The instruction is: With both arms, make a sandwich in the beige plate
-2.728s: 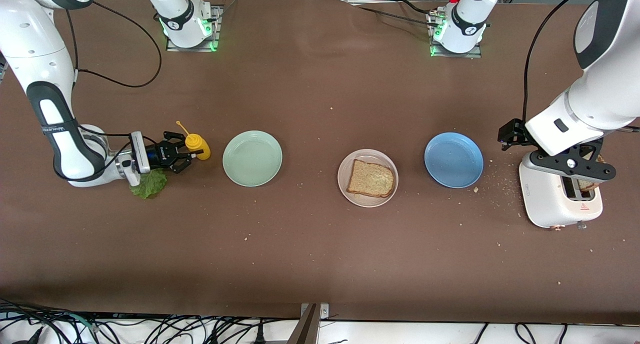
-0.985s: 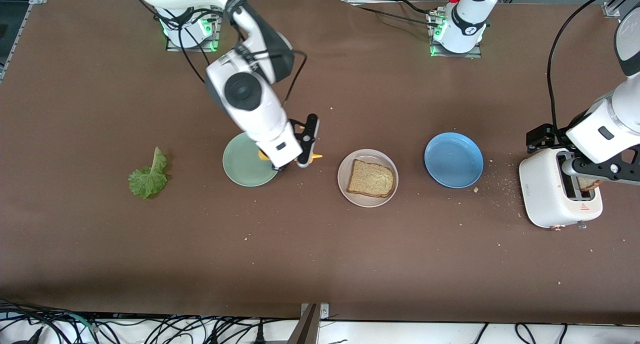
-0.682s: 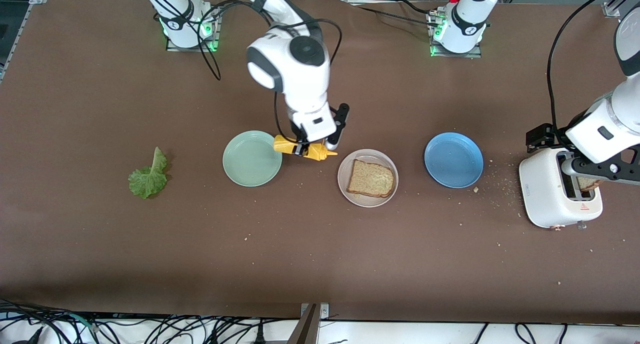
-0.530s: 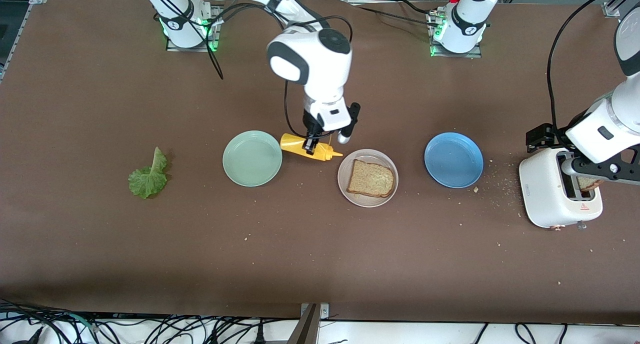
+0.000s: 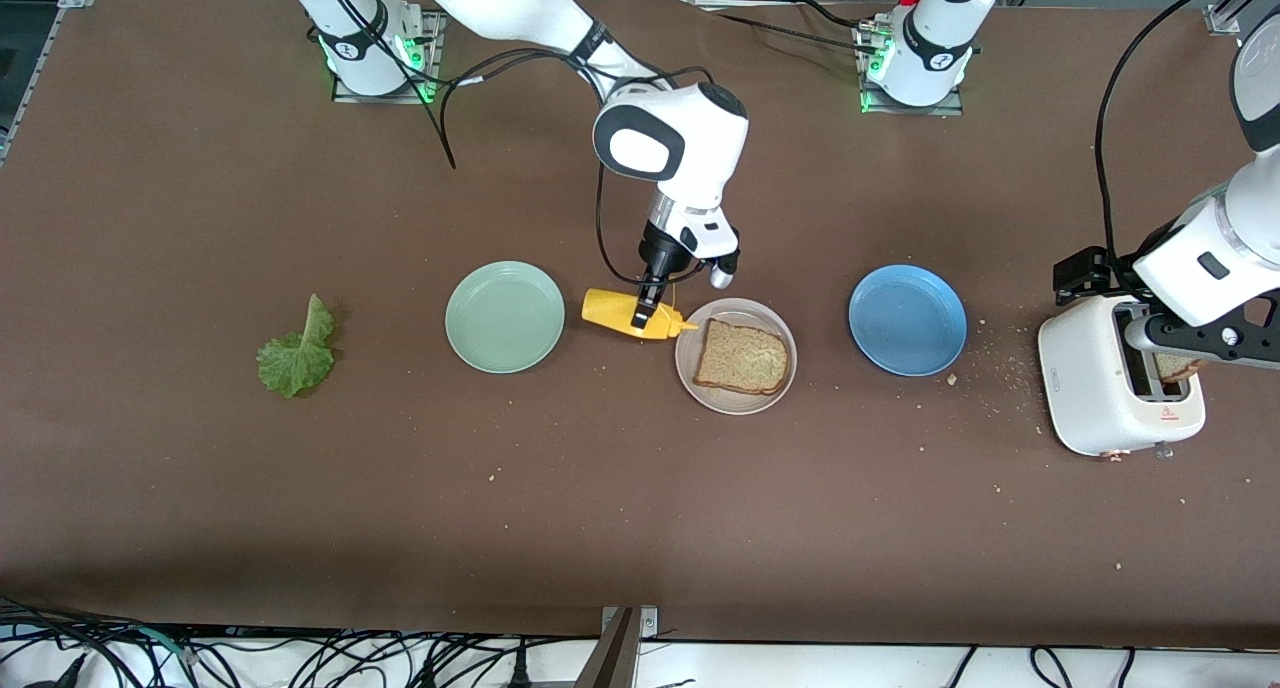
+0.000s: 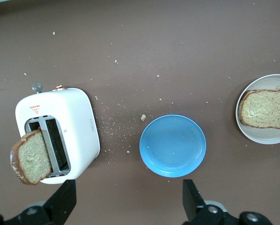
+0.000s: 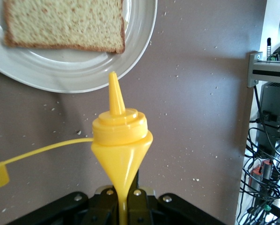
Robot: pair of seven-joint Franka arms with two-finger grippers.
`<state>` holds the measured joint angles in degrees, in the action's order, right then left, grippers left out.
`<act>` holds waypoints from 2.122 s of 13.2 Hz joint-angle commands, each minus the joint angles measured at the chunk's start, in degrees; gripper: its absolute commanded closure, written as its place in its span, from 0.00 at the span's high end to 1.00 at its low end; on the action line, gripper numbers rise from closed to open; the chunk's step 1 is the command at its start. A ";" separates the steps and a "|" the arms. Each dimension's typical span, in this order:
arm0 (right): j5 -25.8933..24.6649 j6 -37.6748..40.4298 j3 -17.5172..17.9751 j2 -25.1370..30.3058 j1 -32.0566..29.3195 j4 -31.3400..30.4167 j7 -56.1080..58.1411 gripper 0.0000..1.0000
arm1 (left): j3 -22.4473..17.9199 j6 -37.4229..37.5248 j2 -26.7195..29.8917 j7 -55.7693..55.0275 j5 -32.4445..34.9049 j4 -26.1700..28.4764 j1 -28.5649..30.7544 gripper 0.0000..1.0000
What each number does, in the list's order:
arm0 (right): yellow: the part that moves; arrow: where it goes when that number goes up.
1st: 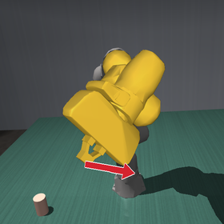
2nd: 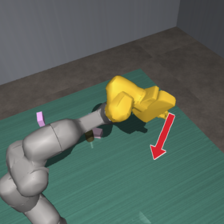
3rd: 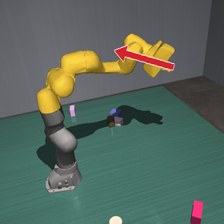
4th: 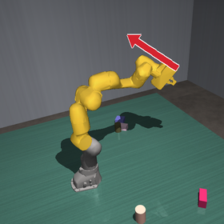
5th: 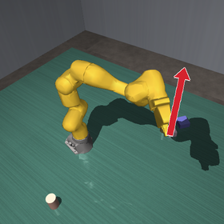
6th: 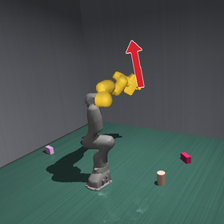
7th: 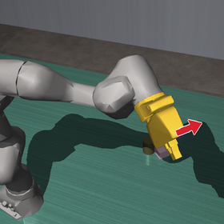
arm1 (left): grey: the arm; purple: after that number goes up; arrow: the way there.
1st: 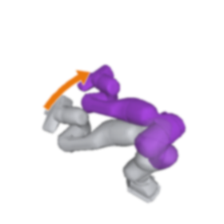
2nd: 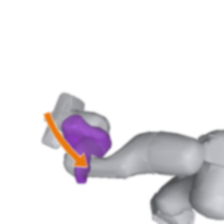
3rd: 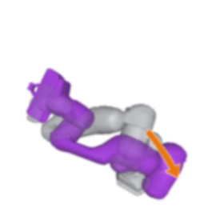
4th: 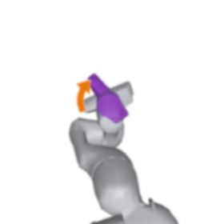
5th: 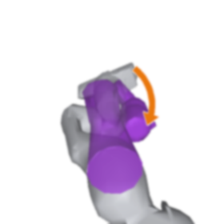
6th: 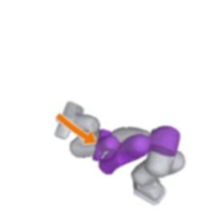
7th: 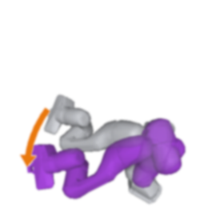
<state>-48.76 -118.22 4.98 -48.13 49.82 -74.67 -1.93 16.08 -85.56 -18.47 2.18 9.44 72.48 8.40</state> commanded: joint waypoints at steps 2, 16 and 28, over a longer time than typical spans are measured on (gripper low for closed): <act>-1.25 1.50 -5.32 -6.00 5.46 6.73 -0.09 0.00 | 0.01 1.09 0.01 0.19 -1.27 -1.11 0.39 1.00; 38.86 13.17 -5.50 9.71 -10.85 12.89 30.54 0.00 | 0.01 1.09 0.01 0.19 -1.27 -1.02 0.39 1.00; 94.88 34.01 -5.41 12.71 -49.45 -5.81 95.03 0.00 | 0.01 1.09 0.01 0.19 -1.27 -1.02 0.39 1.00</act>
<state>41.89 -85.54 -1.67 -37.26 2.91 -74.18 84.21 16.05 -85.48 -18.47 2.18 9.41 72.47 8.60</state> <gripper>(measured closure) 0.952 0.000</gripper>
